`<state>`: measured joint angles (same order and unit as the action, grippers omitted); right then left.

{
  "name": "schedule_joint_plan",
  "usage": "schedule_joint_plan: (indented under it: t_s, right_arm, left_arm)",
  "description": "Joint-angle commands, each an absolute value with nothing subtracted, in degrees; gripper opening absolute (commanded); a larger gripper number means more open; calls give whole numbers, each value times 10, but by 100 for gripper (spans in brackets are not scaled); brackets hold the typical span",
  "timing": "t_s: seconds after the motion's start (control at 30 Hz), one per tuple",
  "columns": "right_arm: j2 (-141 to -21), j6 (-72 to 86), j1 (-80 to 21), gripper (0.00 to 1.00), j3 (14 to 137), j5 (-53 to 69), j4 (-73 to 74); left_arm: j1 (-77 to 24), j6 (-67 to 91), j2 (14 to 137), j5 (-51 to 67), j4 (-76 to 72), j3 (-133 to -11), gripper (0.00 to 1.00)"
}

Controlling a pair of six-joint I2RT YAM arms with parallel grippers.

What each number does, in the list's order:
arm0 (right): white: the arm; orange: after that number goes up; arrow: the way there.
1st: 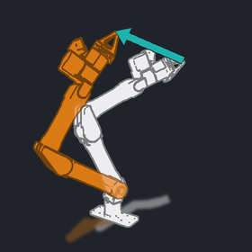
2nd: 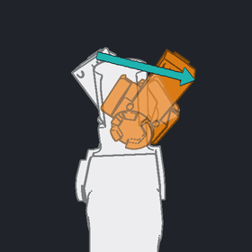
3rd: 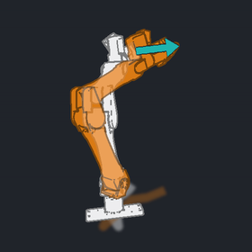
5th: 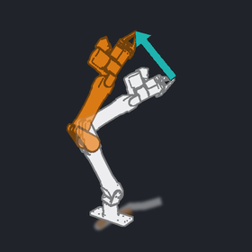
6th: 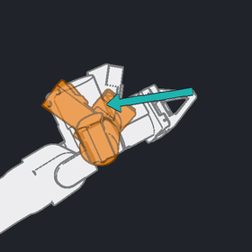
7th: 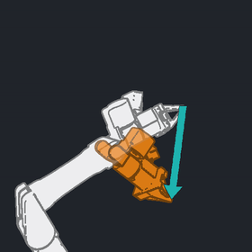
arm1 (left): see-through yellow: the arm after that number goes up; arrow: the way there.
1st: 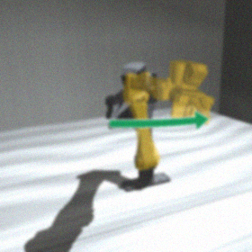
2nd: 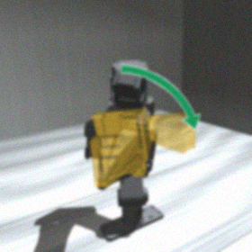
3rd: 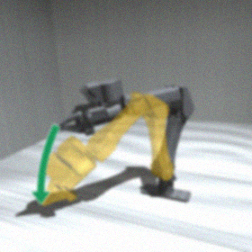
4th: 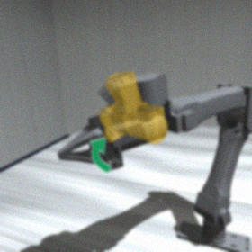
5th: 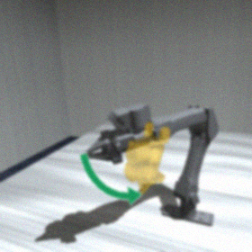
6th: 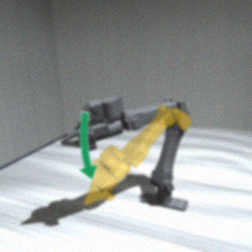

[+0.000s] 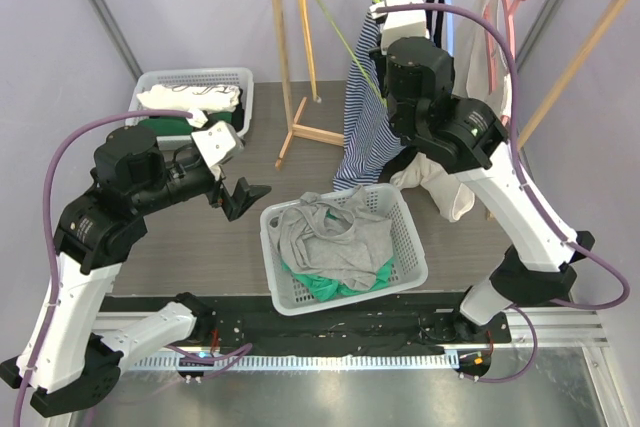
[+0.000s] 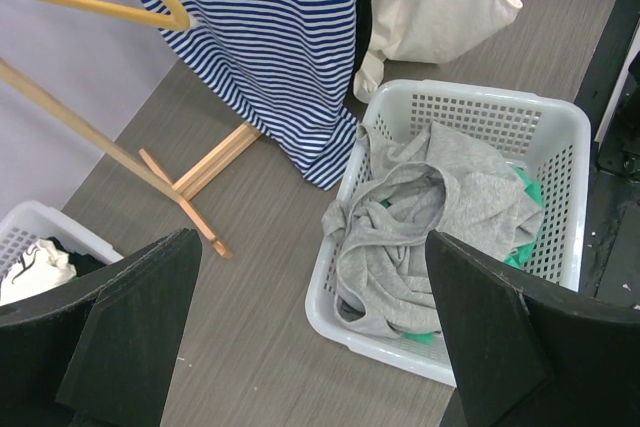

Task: Remove the tank top from the hanger
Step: Place the hanger at the clothesline.

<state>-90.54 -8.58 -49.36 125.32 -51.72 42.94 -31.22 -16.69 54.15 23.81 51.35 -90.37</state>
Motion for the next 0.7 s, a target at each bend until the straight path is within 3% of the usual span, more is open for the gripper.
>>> schedule_joint_plan:
  t_s: [0.0,0.4,0.67]
  right_arm:
    - [-869,-66,-493,1,1253,-503,407]
    - [-717,67,-553,1,1188,-378,629]
    - [-632,97,-555,1,1156,-359,685]
  left_arm:
    - [-313,-163,542,249,502,-918,100]
    - [-314,-147,595,313,505,-1001,100]
    - [-315,-75,649,416,476,-1087,100]
